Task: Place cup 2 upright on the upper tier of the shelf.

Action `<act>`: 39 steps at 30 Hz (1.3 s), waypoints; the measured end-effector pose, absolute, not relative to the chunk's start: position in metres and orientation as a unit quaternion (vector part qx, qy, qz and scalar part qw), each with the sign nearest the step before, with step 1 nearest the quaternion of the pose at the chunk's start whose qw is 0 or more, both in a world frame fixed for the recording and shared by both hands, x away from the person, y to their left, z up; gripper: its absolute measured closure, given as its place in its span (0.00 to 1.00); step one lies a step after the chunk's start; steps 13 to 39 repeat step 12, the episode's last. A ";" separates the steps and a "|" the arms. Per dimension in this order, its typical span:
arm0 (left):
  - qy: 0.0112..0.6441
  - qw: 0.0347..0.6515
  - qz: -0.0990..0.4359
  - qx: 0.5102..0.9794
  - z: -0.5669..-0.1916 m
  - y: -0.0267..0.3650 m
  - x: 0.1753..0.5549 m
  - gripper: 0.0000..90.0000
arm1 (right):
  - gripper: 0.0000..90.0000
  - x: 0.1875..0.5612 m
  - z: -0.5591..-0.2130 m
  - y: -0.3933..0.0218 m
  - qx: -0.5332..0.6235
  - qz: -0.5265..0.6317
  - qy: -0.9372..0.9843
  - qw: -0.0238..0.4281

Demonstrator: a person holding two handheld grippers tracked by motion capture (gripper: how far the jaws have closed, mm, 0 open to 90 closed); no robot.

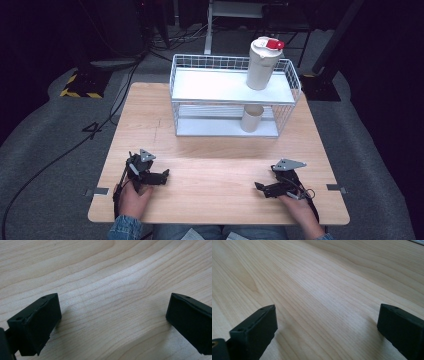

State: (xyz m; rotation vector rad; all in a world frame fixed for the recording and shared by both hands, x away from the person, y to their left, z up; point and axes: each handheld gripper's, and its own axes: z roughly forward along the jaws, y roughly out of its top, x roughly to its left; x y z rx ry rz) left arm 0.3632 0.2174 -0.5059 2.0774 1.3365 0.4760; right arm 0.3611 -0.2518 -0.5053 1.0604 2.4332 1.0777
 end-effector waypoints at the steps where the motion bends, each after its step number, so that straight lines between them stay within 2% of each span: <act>1: 0.505 0.308 0.180 0.786 -0.506 0.217 0.363 0.00 | 0.05 0.361 -0.506 -0.252 0.366 0.367 0.843 0.144; 3: 0.506 0.308 0.180 0.785 -0.506 0.217 0.363 0.00 | 0.05 0.360 -0.506 -0.250 0.361 0.358 0.847 0.156; 39: 0.506 0.308 0.180 0.785 -0.506 0.217 0.363 0.00 | 0.03 0.361 -0.506 -0.250 0.364 0.354 0.847 0.157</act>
